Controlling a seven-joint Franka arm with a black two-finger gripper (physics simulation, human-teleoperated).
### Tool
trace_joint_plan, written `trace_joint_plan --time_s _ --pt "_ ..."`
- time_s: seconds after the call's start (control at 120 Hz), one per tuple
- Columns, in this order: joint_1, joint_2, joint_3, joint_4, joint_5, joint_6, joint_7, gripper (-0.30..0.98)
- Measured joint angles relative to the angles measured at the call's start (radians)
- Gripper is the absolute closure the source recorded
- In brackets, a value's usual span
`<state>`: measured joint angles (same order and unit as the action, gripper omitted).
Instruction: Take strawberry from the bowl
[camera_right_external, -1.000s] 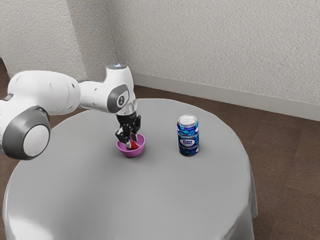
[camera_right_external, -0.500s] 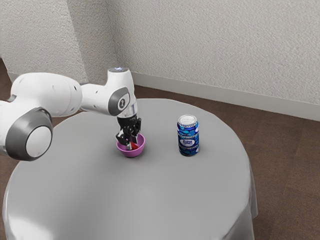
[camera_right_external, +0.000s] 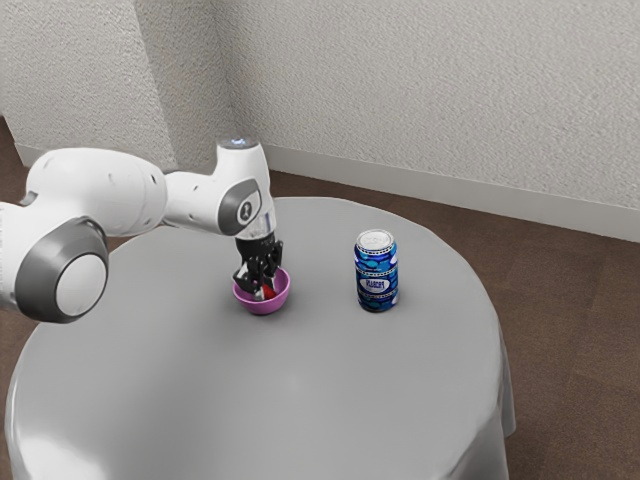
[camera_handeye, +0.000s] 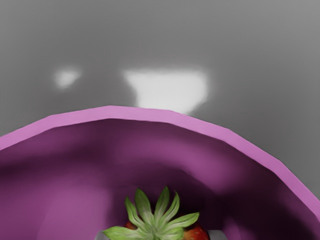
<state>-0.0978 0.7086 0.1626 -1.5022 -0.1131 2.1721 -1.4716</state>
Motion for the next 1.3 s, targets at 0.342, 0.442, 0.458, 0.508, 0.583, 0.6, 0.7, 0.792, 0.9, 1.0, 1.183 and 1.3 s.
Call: trace_joint_plan --time_s 0.342,0.442,0.458,0.508,0.583,0.6,0.7,0.792,0.9,1.0,1.183,1.3 --pt "-0.020 -0.074 0.003 0.001 0.004 -0.011 -0.002 0.63" --pt "-0.075 -0.165 0.039 -0.057 0.005 -0.017 -0.003 0.66" --pt "-0.101 -0.179 0.062 -0.072 0.005 -0.018 -0.003 0.67" --pt "-0.173 -0.224 0.112 -0.118 0.003 -0.020 -0.004 0.68" --pt "-0.248 -0.260 0.138 -0.169 -0.001 -0.021 -0.005 0.69" --pt "-0.260 -0.264 0.141 -0.179 -0.002 -0.020 -0.005 0.70" --pt "-0.318 -0.287 0.147 -0.249 -0.009 -0.017 -0.006 0.71" --pt "-0.374 -0.283 0.148 -0.291 -0.023 -0.001 -0.008 0.73" --pt "-0.423 -0.255 0.147 -0.296 -0.036 0.019 -0.010 0.74" --pt "-0.443 -0.219 0.145 -0.280 -0.041 0.035 -0.012 0.74" --pt "-0.447 -0.159 0.136 -0.238 -0.047 0.055 -0.014 0.72" --pt "-0.448 -0.144 0.127 -0.233 -0.056 0.078 -0.014 0.59"
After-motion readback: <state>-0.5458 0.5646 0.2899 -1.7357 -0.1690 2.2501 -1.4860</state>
